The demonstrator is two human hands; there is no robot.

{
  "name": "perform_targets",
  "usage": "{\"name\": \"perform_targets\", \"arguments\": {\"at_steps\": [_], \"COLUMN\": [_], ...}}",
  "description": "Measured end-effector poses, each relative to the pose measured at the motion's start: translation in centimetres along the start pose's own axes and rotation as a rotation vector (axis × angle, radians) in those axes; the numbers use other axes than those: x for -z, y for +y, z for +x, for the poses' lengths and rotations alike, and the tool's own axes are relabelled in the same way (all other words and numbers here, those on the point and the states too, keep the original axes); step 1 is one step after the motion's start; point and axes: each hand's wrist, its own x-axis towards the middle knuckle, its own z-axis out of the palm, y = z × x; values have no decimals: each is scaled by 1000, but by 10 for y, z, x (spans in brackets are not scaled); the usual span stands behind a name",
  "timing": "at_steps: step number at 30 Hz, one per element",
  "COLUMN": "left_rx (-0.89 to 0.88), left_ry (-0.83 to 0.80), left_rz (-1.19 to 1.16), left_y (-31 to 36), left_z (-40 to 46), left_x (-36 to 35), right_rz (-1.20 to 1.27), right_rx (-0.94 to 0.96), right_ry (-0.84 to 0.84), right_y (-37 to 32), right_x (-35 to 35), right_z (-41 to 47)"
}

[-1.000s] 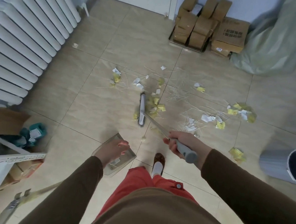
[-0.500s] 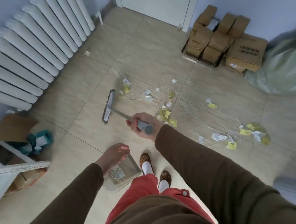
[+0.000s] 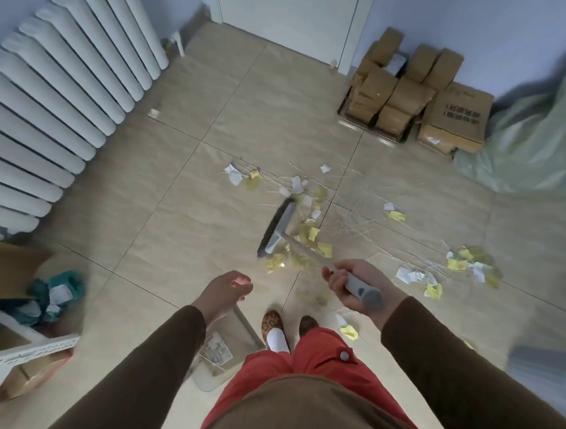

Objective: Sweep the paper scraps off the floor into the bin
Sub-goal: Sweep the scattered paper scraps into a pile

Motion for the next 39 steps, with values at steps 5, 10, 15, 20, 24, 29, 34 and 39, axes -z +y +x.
{"name": "perform_targets", "arguments": {"at_steps": [5,10,15,20,24,29,34,39], "left_rx": [-11,20,72,100,89,43,-42,-73], "left_ry": [-23,6,86,124,100,37,-53,-107], "left_rz": [7,56,8,6,2,45,125,168], "left_y": [29,47,59,72,88,113,140,155], "left_z": [14,25,28,38,49,64,75,75], "left_x": [-6,-1,5,5,-3,-18,-29,-32], "right_rz": [-60,-127,-192,-147,-69,88,244,387], "right_rx": [-31,-25,-70,-20,31,31,42,35], "right_ry": [-6,-186,-242,-234,-164,-55,-42,-125], "right_y": [-1,-19,-63,-119,-154,-143,-100,-66], "right_x": [-7,-53,-139,-166,-116,-32,-4,12], "right_z": [-49,-6,92,142,131,72,-6,-73]}}
